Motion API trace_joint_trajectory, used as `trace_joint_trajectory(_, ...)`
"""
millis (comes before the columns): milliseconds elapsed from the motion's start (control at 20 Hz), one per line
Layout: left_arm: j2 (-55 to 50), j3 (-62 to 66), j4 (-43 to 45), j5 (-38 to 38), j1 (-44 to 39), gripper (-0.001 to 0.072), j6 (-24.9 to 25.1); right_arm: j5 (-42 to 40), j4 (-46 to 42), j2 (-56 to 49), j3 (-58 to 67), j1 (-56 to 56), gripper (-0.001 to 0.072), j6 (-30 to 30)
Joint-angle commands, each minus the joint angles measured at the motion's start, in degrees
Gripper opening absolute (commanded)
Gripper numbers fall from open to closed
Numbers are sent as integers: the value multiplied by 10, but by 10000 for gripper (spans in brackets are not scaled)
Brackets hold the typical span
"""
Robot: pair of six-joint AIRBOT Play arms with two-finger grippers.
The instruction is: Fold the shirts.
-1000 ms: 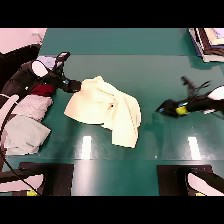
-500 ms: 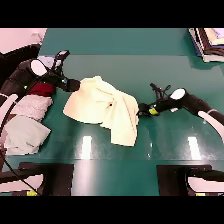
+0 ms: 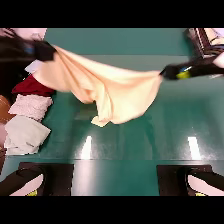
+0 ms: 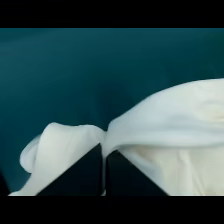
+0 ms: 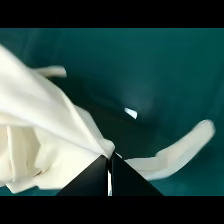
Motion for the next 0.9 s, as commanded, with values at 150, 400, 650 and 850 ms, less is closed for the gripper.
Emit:
trace_joint_trajectory(150,165,107,-38,-47,0,24,5,76,-21,158,174,-69,16,2)
trace_joint_trajectory(400,188,154,-87,-93,0,24,5,126,-21,162,304,-134,15,3)
trace_joint_trajectory(650,137,102,-93,-214,0,24,5,190,-14,61,406,-167,15,21)
trace_joint_trajectory(850,54,-92,-93,-229,0,25,6,201,-16,-44,278,-88,15,24)
